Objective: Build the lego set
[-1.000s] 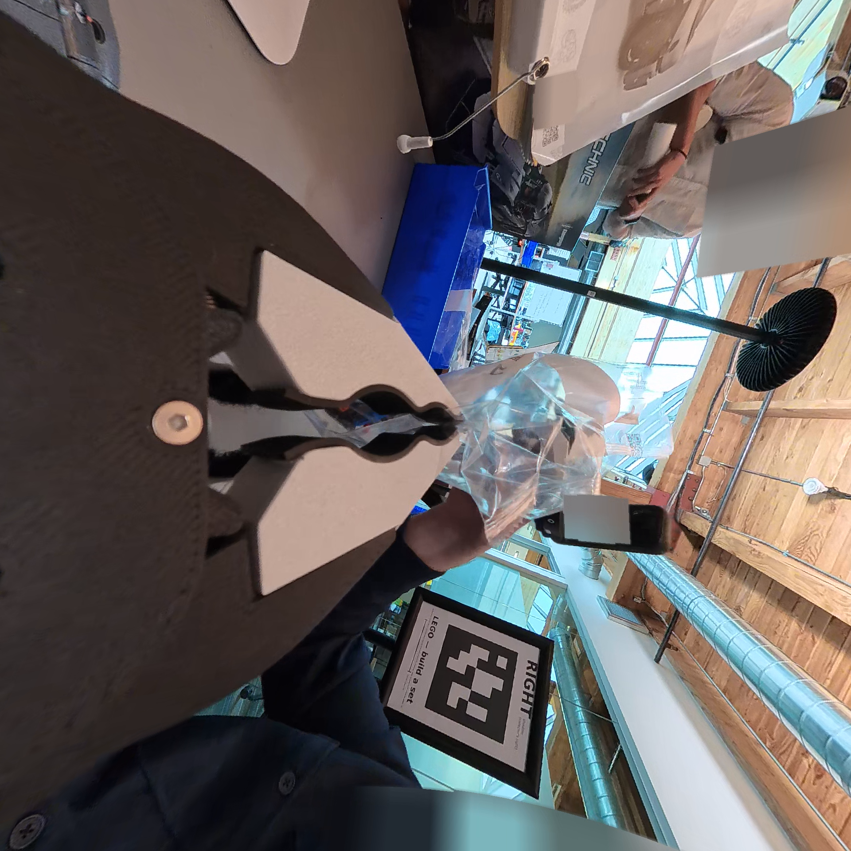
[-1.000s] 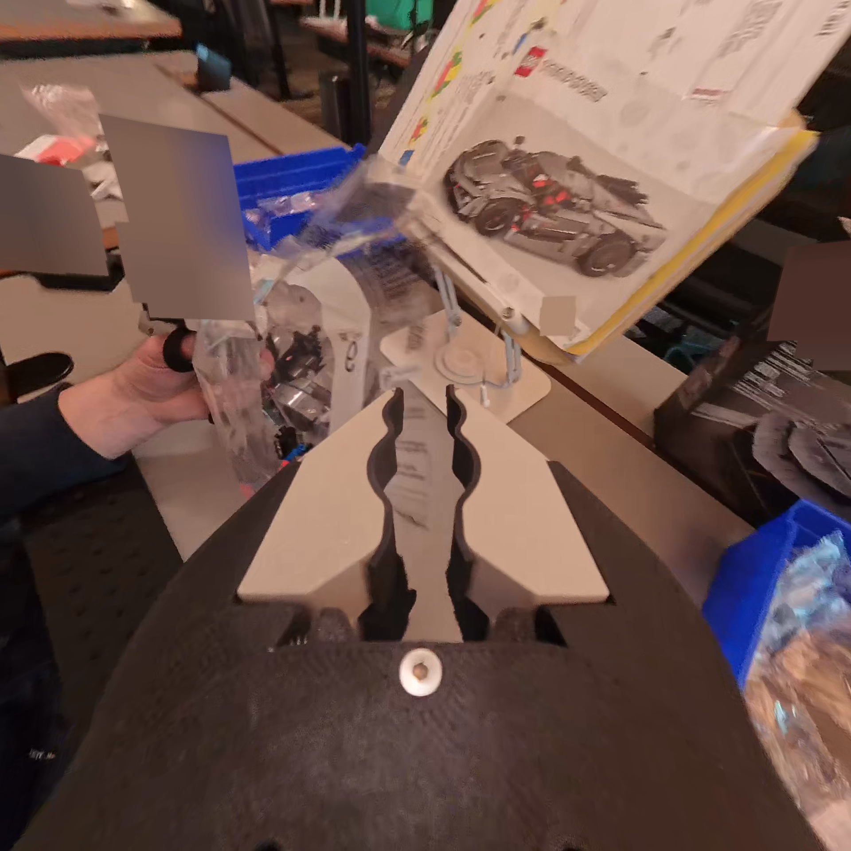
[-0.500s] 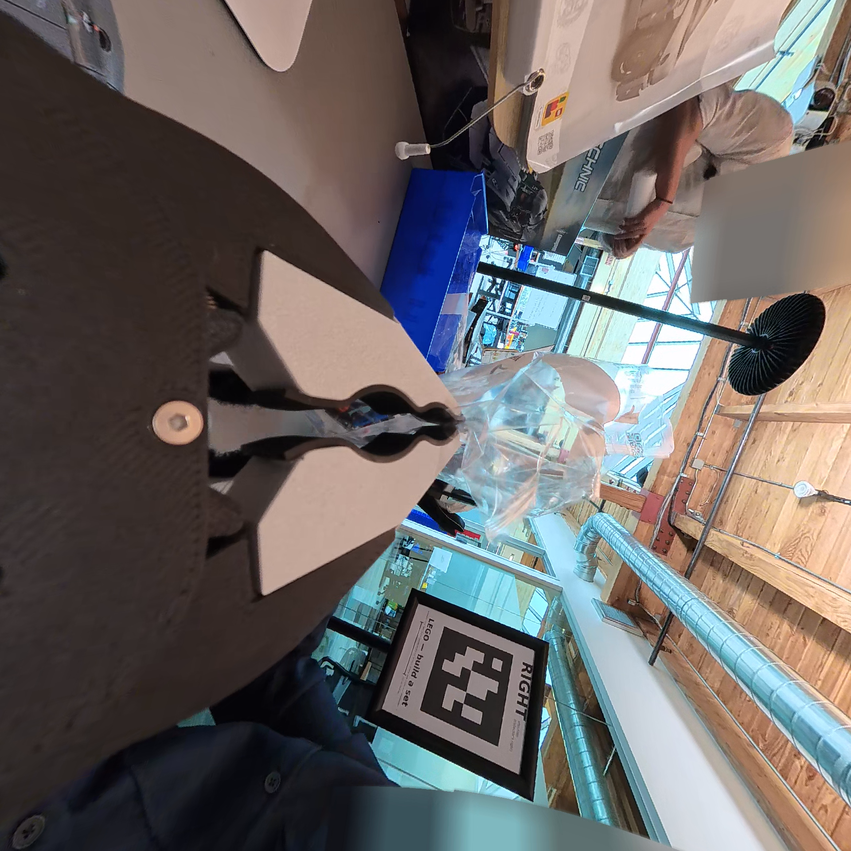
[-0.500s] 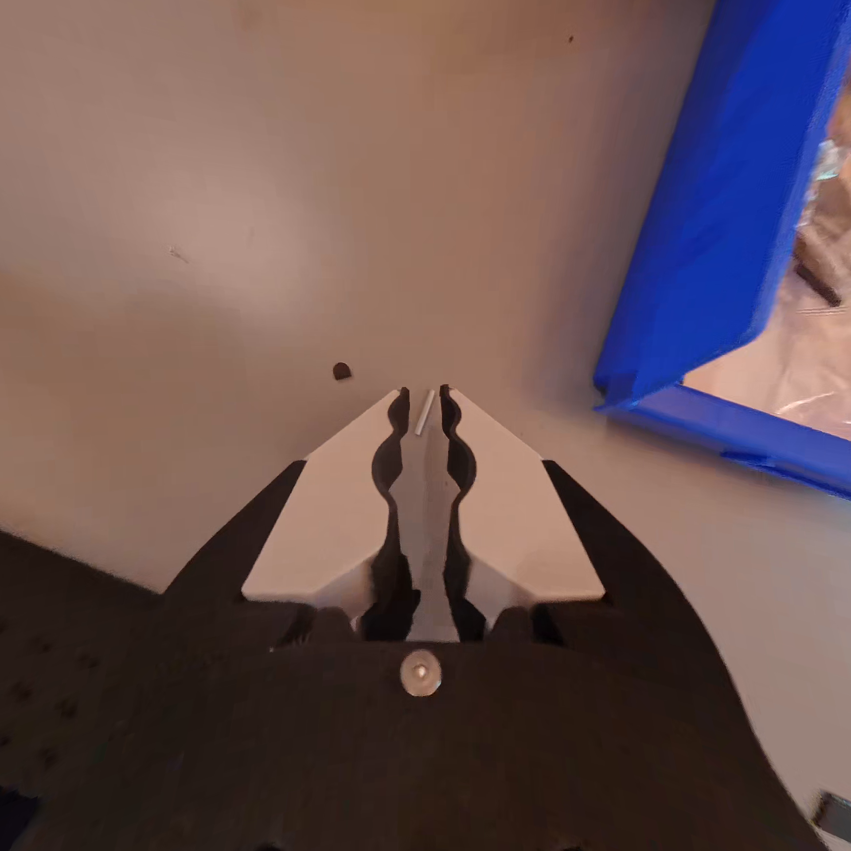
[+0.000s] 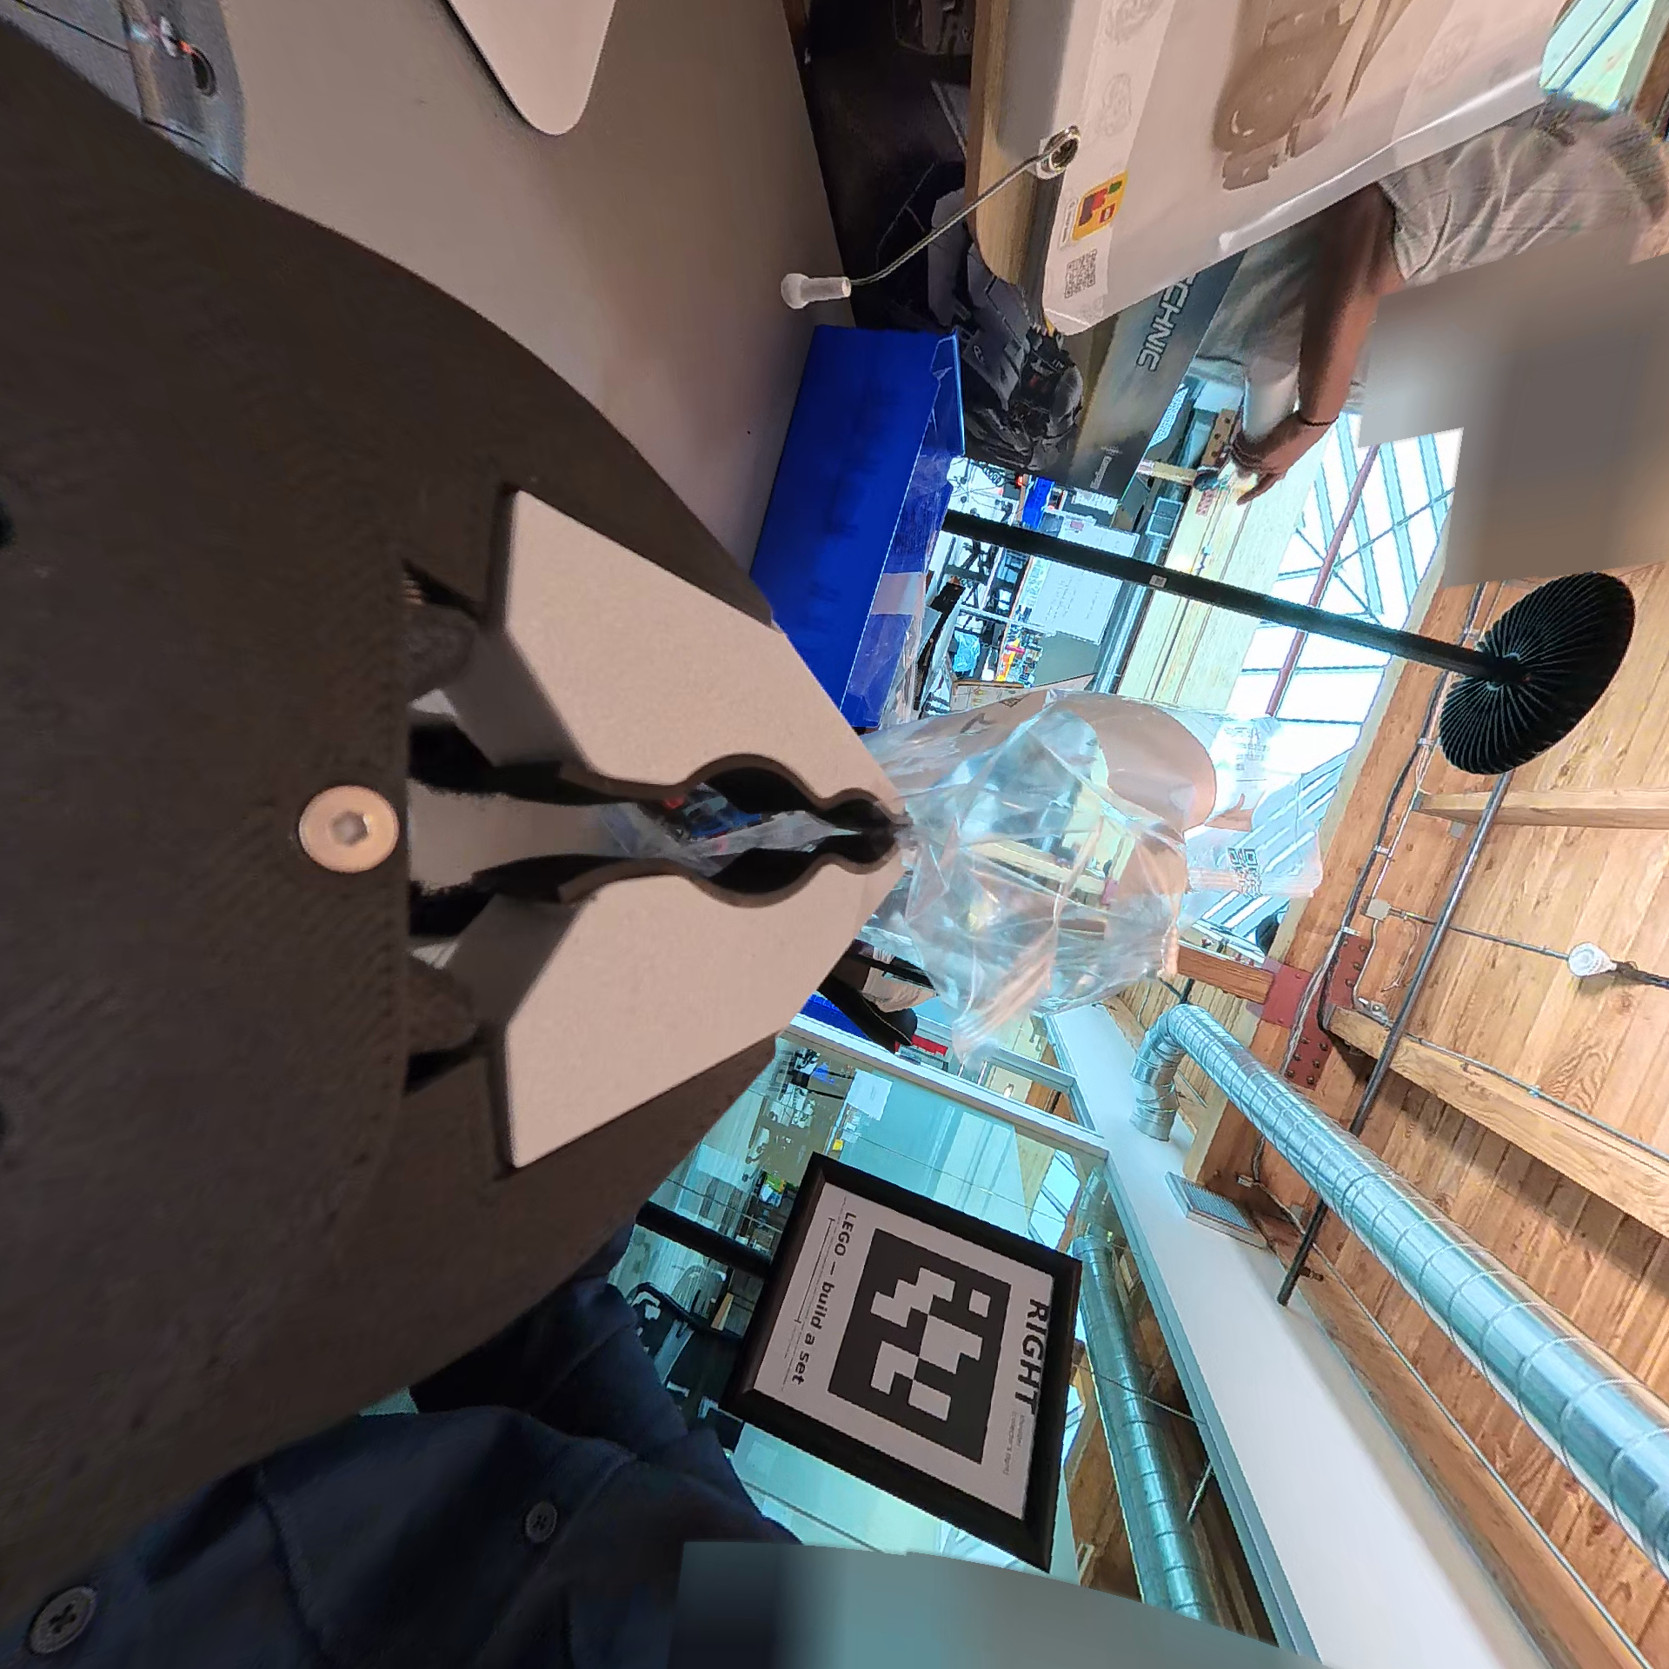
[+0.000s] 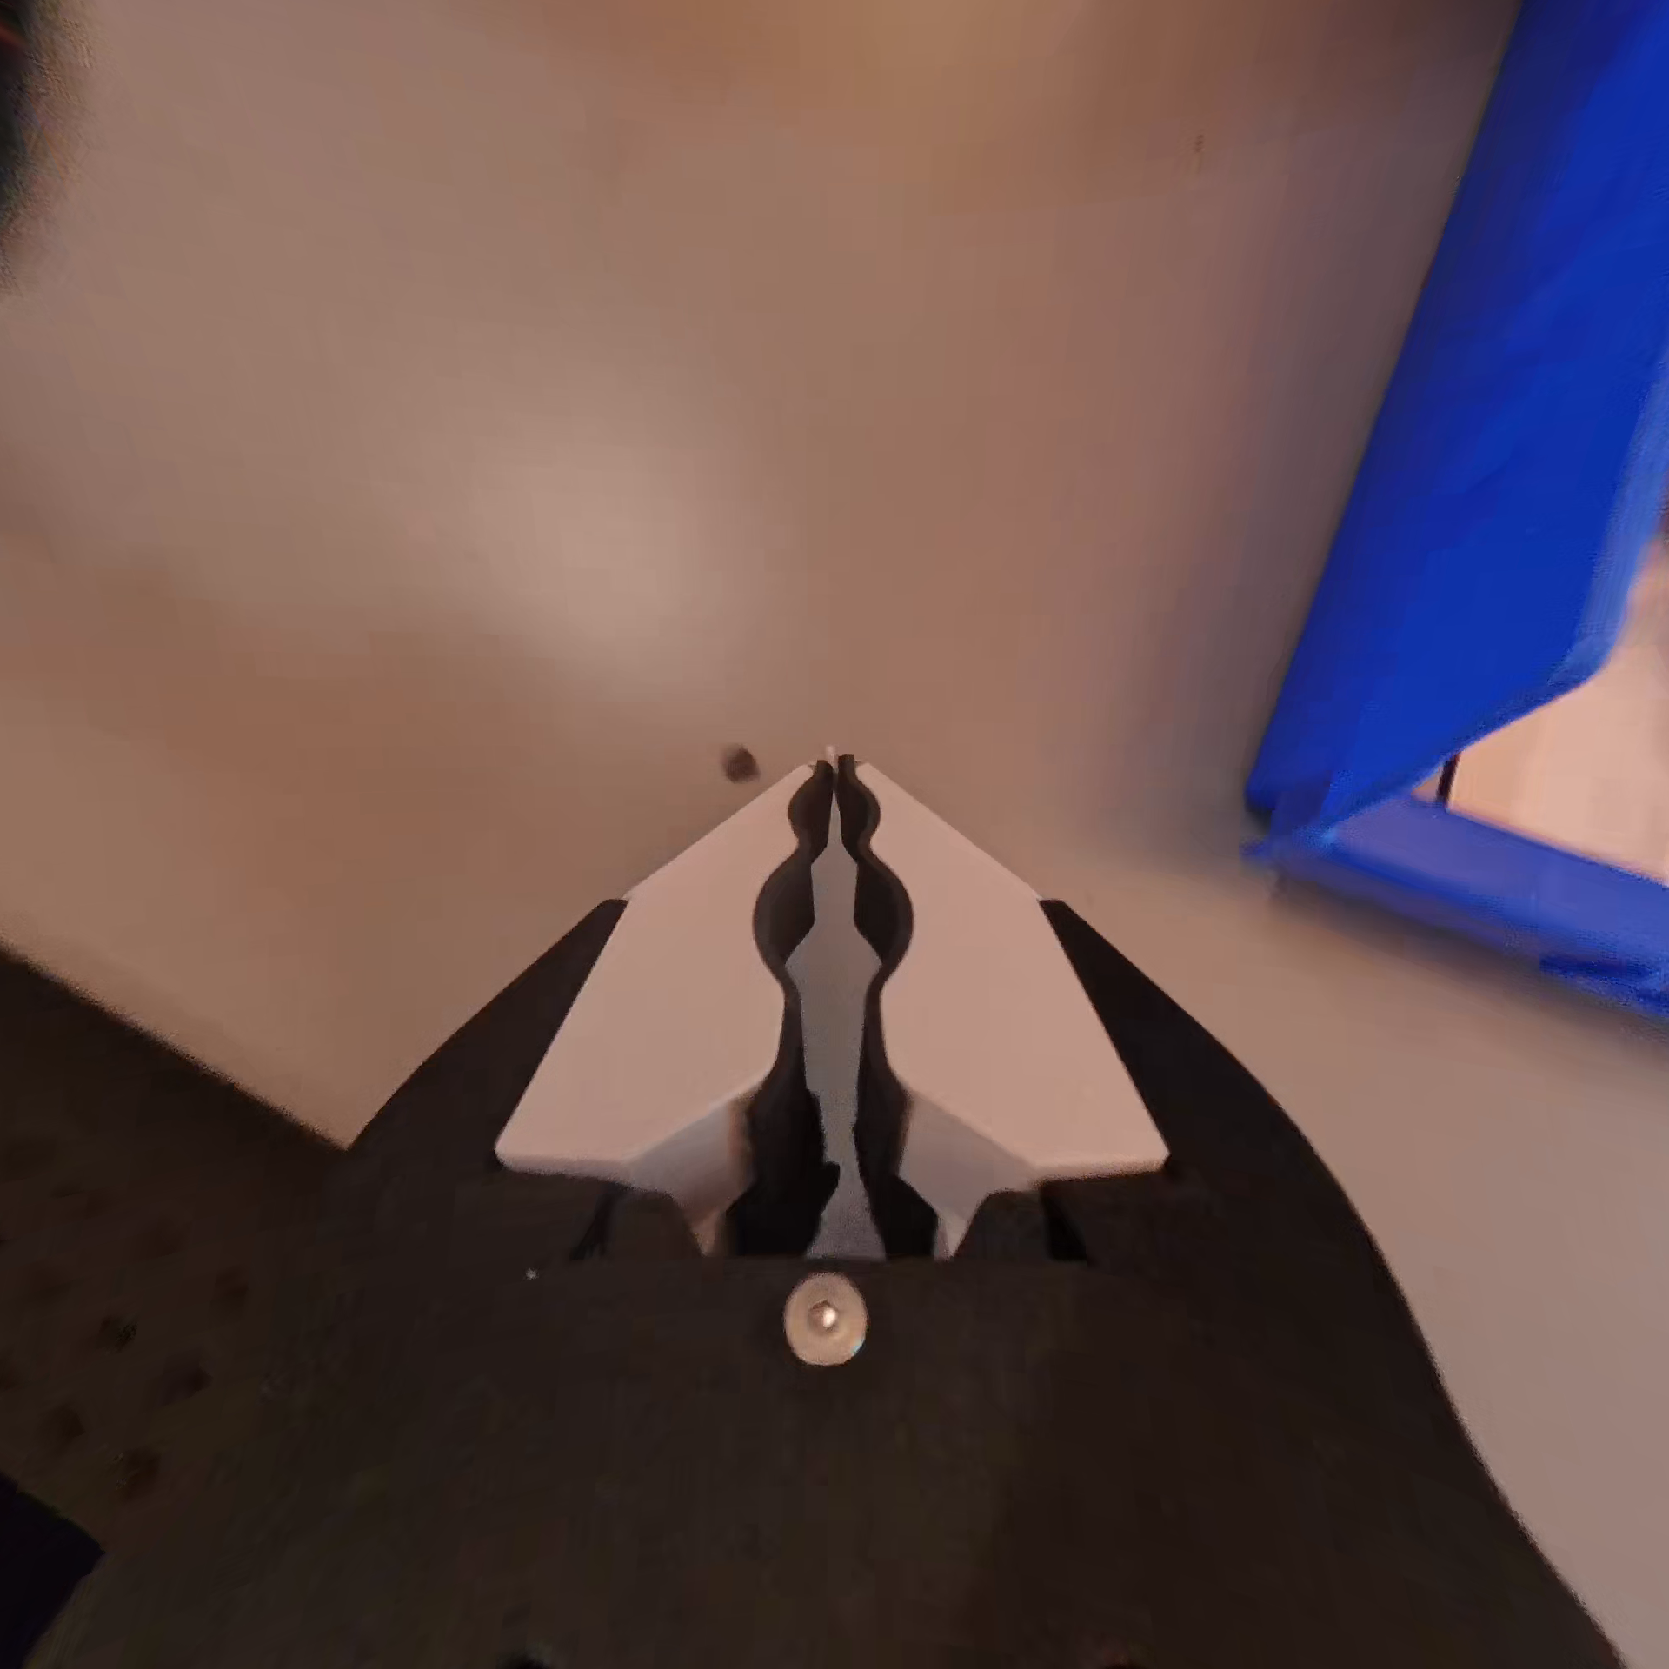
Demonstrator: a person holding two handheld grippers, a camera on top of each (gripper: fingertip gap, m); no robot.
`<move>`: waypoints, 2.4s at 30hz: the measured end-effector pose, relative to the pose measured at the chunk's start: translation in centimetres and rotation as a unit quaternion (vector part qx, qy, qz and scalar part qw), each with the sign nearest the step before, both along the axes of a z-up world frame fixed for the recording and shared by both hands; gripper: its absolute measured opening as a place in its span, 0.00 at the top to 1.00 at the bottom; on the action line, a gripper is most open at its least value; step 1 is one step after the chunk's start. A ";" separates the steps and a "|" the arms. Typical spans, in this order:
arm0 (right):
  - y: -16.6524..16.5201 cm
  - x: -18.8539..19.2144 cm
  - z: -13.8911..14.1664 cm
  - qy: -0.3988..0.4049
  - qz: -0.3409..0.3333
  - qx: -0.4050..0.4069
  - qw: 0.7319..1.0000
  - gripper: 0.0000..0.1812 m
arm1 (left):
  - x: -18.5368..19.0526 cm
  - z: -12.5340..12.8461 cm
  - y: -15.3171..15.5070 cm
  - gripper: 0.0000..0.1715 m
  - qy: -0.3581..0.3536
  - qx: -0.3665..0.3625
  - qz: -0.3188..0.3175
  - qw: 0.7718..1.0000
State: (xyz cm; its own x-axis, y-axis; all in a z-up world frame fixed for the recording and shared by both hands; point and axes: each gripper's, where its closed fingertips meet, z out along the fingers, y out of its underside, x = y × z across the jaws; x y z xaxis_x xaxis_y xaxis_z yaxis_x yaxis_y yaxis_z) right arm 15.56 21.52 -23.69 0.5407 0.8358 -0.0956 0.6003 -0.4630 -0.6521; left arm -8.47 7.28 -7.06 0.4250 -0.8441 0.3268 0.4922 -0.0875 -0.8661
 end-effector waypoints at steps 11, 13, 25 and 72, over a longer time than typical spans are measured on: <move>-7.3 -11.3 22.9 0.265 0.206 0.152 0.930 1.00 | 0.8 -0.6 0.1 1.00 0.011 -0.008 -0.012 1.000; -7.0 -12.9 22.3 0.232 0.209 0.155 0.937 1.00 | 1.0 -0.7 0.1 1.00 0.013 -0.009 -0.015 1.000; -3.7 -6.4 17.8 0.203 0.114 0.137 0.963 0.94 | 0.3 -0.1 0.0 1.00 0.007 -0.002 -0.007 1.000; -3.8 -6.6 -4.0 -0.040 0.171 -0.030 0.984 0.93 | 0.2 -0.1 0.0 1.00 0.008 -0.001 -0.004 1.000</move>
